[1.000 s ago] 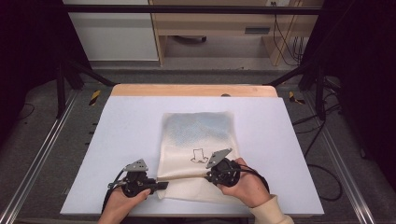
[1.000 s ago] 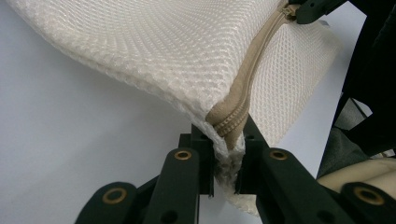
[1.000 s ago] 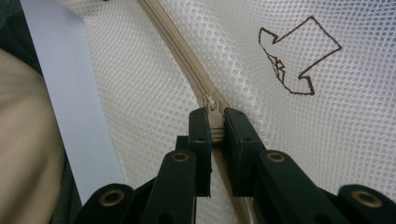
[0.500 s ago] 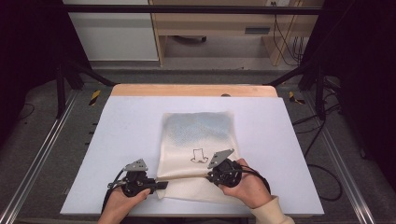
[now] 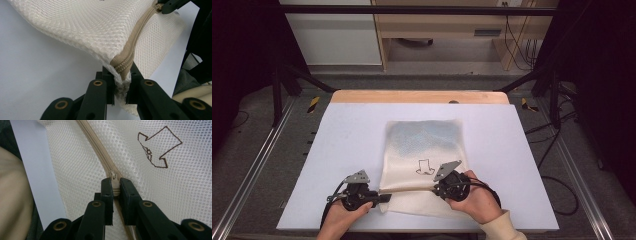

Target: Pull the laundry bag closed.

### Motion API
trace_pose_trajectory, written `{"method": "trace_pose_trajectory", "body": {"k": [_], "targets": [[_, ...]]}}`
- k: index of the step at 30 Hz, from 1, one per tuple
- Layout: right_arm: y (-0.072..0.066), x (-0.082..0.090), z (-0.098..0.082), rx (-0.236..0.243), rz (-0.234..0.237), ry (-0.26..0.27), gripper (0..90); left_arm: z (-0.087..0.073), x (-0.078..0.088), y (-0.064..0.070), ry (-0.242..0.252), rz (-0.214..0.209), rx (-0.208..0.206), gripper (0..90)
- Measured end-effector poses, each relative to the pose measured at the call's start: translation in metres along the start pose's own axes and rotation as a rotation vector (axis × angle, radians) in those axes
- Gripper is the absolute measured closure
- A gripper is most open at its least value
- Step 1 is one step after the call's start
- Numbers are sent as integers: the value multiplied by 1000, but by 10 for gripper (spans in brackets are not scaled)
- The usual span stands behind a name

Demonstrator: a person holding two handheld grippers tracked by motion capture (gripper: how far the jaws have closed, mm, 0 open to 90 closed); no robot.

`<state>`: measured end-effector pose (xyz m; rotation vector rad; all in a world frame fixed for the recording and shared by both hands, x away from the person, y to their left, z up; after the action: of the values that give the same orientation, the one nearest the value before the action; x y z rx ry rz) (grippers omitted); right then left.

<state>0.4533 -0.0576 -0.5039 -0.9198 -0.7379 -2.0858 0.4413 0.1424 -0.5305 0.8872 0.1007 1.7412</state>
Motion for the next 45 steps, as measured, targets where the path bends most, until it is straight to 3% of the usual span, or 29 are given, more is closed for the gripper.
{"method": "trace_pose_trajectory", "body": {"k": [45], "targets": [[5, 5, -8, -11, -9, -6, 819, 1, 0, 1, 3, -1, -5, 811]]}}
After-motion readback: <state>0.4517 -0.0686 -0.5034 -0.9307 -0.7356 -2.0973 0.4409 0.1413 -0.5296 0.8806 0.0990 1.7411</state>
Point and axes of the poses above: each handheld gripper's, and its own axes: x roughly backward along the jaws, z roughly out of its top, y roughly to its right, the point moved 9 cm from there along -x, roughly forward along the jaws, and after that the axes turned 13 degrees about -z, right-handed, at the moved point
